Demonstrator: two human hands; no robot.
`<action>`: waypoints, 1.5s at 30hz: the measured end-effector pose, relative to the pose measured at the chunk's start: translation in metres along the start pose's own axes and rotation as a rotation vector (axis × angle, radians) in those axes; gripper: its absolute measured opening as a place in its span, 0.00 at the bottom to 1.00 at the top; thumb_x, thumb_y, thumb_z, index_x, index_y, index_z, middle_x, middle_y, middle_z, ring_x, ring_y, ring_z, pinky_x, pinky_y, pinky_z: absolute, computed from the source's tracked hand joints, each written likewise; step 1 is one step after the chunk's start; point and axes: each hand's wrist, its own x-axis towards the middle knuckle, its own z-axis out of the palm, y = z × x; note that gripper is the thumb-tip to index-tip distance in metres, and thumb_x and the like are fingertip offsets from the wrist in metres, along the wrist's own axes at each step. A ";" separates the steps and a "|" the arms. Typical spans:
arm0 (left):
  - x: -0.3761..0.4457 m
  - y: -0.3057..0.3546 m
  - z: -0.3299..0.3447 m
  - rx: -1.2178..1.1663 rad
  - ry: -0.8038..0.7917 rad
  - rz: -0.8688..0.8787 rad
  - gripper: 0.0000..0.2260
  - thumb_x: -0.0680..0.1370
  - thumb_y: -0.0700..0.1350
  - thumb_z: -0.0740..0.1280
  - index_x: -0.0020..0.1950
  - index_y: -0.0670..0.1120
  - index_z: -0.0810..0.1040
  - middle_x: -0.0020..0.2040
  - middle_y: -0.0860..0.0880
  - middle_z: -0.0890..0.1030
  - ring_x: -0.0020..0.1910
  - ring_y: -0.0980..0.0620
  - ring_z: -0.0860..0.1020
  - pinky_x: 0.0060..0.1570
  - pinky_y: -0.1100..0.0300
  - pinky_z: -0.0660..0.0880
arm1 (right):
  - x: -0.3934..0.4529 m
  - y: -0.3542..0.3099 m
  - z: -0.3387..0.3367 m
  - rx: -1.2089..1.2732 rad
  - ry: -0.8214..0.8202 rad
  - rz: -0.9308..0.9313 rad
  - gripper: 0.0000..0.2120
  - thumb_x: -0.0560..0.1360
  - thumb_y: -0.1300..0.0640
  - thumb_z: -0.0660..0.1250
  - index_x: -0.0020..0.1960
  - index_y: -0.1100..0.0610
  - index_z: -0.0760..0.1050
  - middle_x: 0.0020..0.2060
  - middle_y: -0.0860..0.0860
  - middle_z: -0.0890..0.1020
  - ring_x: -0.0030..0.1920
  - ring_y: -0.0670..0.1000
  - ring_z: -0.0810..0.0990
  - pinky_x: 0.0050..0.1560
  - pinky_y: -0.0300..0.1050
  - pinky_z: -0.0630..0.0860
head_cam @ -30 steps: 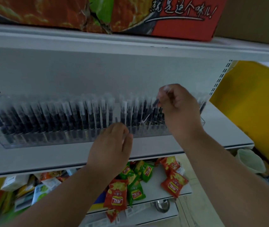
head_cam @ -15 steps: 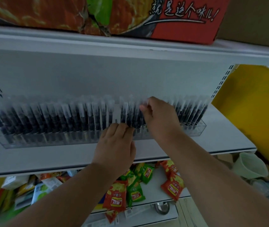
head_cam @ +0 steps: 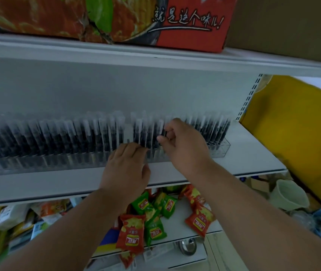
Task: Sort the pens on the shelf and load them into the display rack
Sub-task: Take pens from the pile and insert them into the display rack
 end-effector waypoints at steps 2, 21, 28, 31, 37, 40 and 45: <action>-0.007 0.000 -0.005 -0.021 0.030 -0.036 0.18 0.76 0.49 0.64 0.63 0.44 0.78 0.58 0.48 0.78 0.60 0.46 0.73 0.60 0.50 0.72 | -0.005 -0.006 -0.006 -0.012 0.014 -0.076 0.11 0.78 0.50 0.67 0.54 0.57 0.73 0.45 0.50 0.76 0.44 0.50 0.74 0.44 0.44 0.71; -0.201 -0.171 -0.148 0.319 -0.002 -0.627 0.17 0.73 0.57 0.59 0.54 0.50 0.79 0.50 0.49 0.78 0.51 0.43 0.77 0.49 0.50 0.76 | -0.021 -0.272 0.086 0.107 -0.269 -0.586 0.19 0.78 0.46 0.64 0.64 0.54 0.71 0.59 0.54 0.74 0.59 0.56 0.73 0.60 0.53 0.72; -0.283 -0.280 -0.222 0.359 0.010 -0.671 0.19 0.73 0.59 0.56 0.52 0.51 0.79 0.47 0.50 0.78 0.49 0.44 0.78 0.48 0.50 0.76 | -0.050 -0.411 0.155 0.153 -0.278 -0.581 0.17 0.78 0.43 0.62 0.63 0.51 0.71 0.58 0.51 0.74 0.59 0.54 0.72 0.58 0.52 0.72; -0.302 -0.319 -0.251 0.359 -0.015 -0.678 0.18 0.75 0.60 0.55 0.54 0.53 0.78 0.49 0.52 0.78 0.51 0.46 0.77 0.50 0.51 0.74 | -0.054 -0.459 0.178 0.156 -0.298 -0.555 0.16 0.79 0.43 0.61 0.62 0.50 0.70 0.58 0.50 0.74 0.58 0.53 0.72 0.57 0.51 0.72; -0.297 -0.376 -0.267 0.272 -0.052 -0.653 0.16 0.79 0.59 0.56 0.62 0.55 0.75 0.57 0.54 0.75 0.60 0.50 0.73 0.59 0.54 0.69 | -0.035 -0.503 0.210 0.126 -0.313 -0.518 0.16 0.79 0.43 0.61 0.62 0.50 0.70 0.58 0.49 0.74 0.59 0.52 0.72 0.58 0.51 0.72; -0.282 -0.404 -0.262 0.241 -0.025 -0.683 0.17 0.79 0.59 0.55 0.63 0.55 0.74 0.59 0.55 0.75 0.61 0.51 0.72 0.59 0.56 0.68 | -0.012 -0.514 0.233 0.106 -0.314 -0.530 0.16 0.78 0.43 0.61 0.61 0.51 0.71 0.58 0.49 0.74 0.58 0.53 0.73 0.60 0.52 0.72; -0.265 -0.450 -0.264 0.213 -0.025 -0.718 0.17 0.80 0.58 0.57 0.64 0.54 0.74 0.60 0.54 0.74 0.61 0.50 0.71 0.60 0.55 0.68 | 0.029 -0.540 0.273 0.134 -0.342 -0.545 0.18 0.78 0.43 0.63 0.63 0.53 0.71 0.60 0.51 0.74 0.59 0.53 0.73 0.59 0.53 0.74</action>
